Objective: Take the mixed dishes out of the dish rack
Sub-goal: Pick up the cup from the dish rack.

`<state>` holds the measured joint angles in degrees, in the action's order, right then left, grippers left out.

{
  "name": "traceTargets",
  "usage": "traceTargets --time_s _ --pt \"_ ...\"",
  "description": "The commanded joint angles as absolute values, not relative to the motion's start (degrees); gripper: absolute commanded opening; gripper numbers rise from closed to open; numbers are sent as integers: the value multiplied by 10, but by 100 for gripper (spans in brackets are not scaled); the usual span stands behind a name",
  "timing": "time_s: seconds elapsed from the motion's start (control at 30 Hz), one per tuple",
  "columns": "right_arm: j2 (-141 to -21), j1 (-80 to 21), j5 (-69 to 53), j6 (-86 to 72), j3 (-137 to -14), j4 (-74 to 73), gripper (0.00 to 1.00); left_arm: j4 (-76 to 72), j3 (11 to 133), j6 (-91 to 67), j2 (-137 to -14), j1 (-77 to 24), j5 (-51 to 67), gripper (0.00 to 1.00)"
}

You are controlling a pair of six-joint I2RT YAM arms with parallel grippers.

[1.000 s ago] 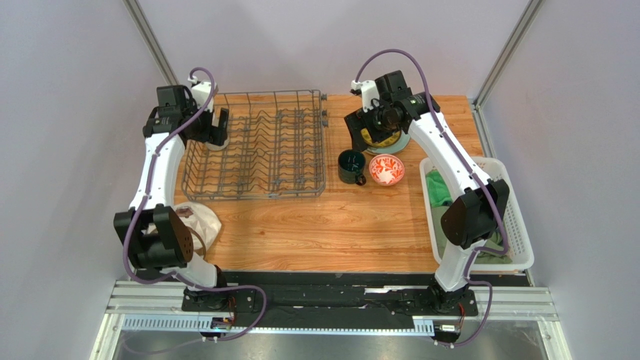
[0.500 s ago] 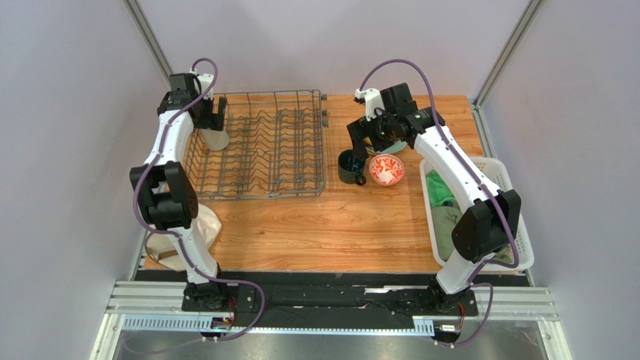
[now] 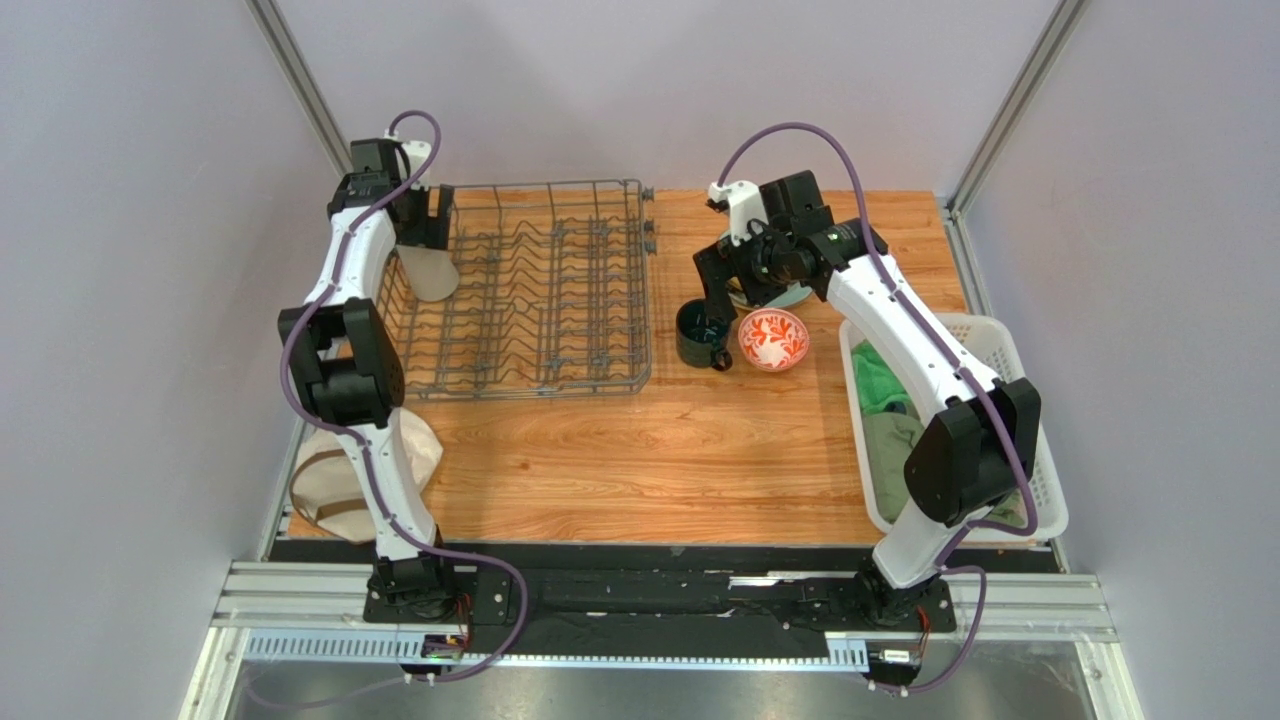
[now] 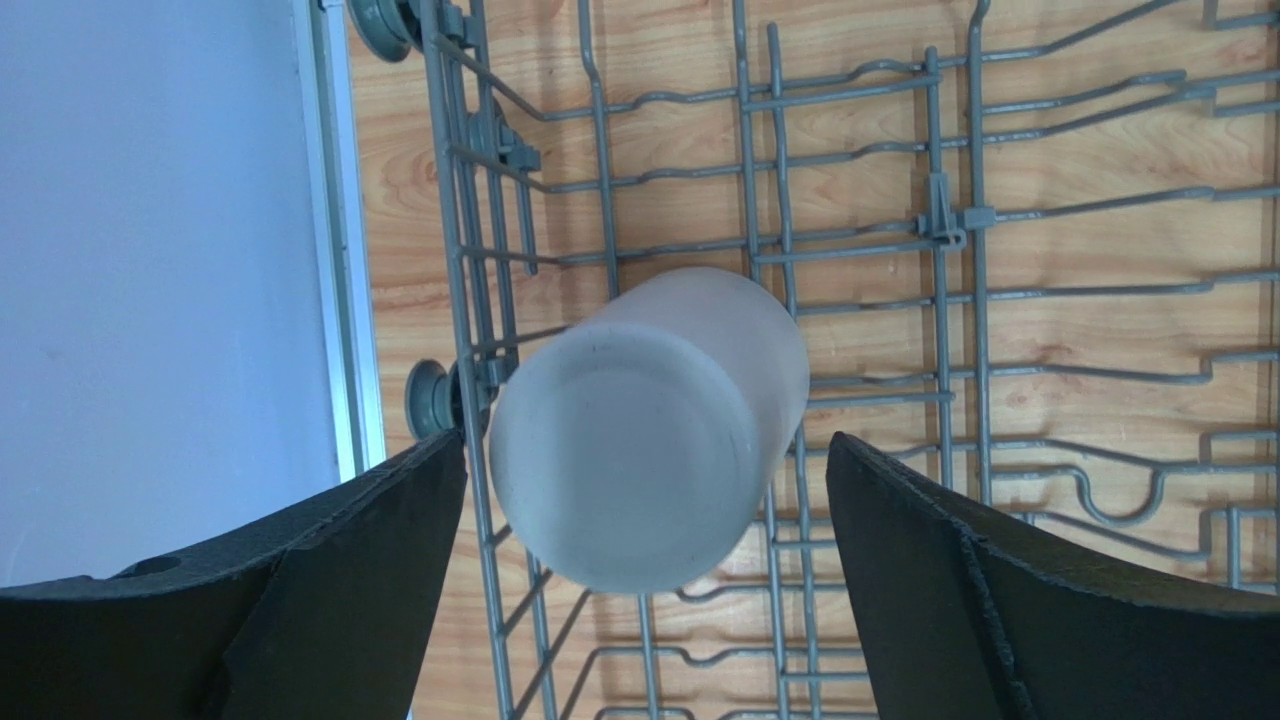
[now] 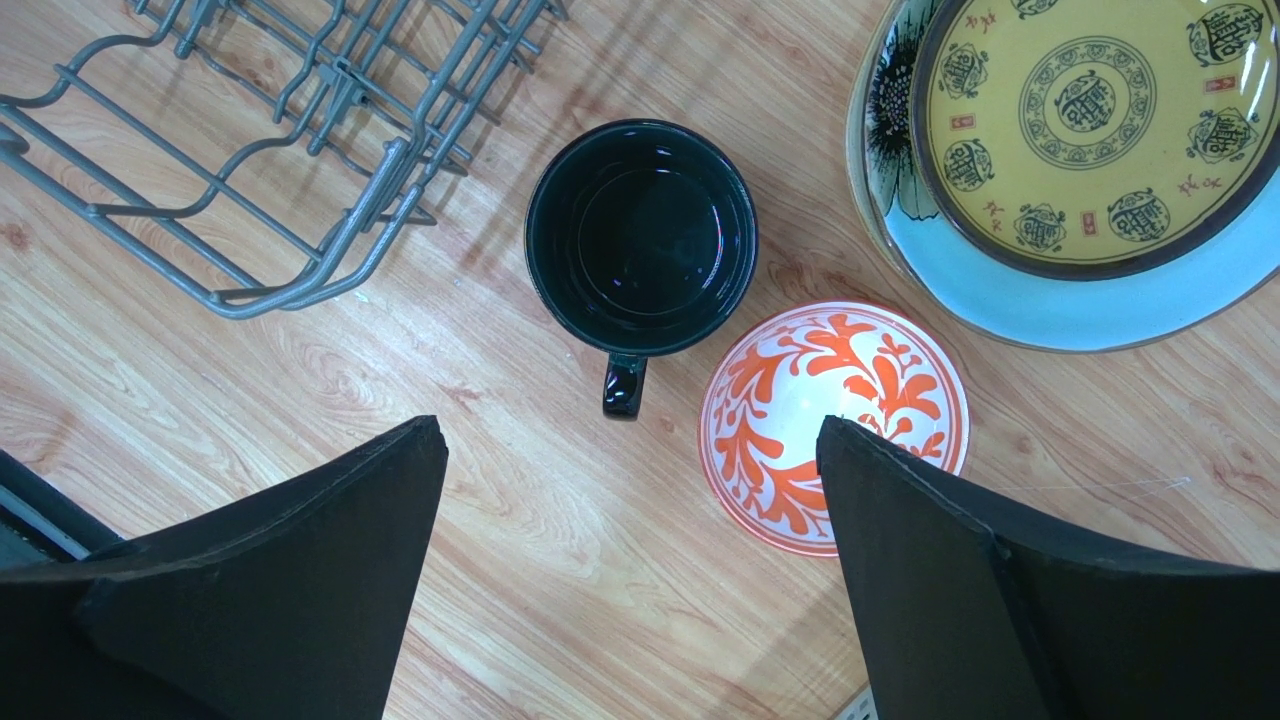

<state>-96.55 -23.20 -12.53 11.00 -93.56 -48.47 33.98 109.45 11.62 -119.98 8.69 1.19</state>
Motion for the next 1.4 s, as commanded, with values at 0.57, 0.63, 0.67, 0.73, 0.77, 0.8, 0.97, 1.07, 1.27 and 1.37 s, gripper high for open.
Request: traceTargets --time_s 0.57,0.63,0.67,0.73,0.77,0.8,0.97,1.07,1.27,1.37 --pt "-959 -234 -123 121 -921 -460 99 347 1120 71 -1212 108 77 57" --pt "-959 -235 -123 121 -921 -460 99 351 1120 69 -1203 109 88 51" --pt "-959 -235 -122 121 -921 -460 98 352 1121 66 -1200 109 93 47" --pt "-957 -234 -123 122 -921 -460 98 360 1123 62 -1187 109 109 43" --pt "-956 -235 -122 122 -920 -461 98 365 1126 58 -1182 109 117 42" --pt "-956 -235 -122 122 -920 -461 98 376 1133 55 -1173 109 124 40" --pt "-956 -234 -123 123 -921 -461 98 406 1150 24 -1133 109 189 31" --pt "-956 -235 -126 123 -922 -460 98 420 1156 3 -1108 109 234 28" --pt "-954 -234 -134 121 -919 -460 97 447 1166 -38 -1057 109 315 20" --pt "-952 -235 -139 121 -918 -460 97 456 1158 -56 -1026 110 351 14"
